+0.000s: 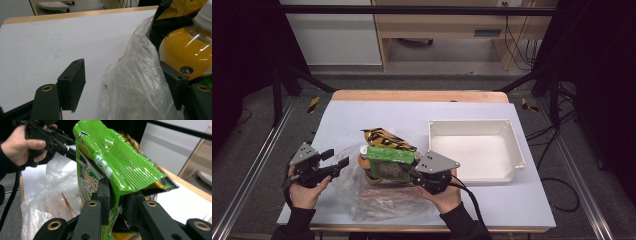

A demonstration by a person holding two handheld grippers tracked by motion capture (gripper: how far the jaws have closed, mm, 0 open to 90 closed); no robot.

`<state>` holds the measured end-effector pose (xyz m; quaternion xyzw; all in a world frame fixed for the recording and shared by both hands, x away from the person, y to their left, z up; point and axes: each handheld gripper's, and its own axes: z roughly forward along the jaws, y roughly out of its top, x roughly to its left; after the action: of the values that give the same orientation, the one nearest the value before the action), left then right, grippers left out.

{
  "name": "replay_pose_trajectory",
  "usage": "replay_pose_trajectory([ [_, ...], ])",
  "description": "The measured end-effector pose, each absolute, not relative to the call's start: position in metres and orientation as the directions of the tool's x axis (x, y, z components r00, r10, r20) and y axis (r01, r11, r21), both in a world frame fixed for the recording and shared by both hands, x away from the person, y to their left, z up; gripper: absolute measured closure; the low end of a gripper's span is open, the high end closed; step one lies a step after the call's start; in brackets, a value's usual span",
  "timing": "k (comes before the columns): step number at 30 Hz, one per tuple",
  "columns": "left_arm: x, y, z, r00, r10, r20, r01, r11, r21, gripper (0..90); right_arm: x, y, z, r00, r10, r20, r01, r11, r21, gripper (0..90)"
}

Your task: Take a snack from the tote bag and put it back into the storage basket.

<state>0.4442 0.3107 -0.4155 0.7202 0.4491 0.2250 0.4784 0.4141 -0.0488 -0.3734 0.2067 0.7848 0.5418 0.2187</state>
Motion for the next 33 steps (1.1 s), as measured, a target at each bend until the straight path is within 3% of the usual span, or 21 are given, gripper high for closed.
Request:
replay_pose_trajectory([
  [18, 0.427, 0.306, -0.382, 0.524, 0.848, -0.083, 0.36, -0.132, 0.924, 21.9, 0.401, -0.074, -0.333, -0.813, 0.571, -0.112, 0.065, 0.279, 0.958, 77.2],
  [33, 0.432, 0.301, -0.391, 0.522, 0.85, -0.076, 0.38, -0.152, 0.913, 22.1, 0.393, -0.118, -0.324, -0.786, 0.612, -0.093, 0.092, 0.265, 0.96, 77.1],
])
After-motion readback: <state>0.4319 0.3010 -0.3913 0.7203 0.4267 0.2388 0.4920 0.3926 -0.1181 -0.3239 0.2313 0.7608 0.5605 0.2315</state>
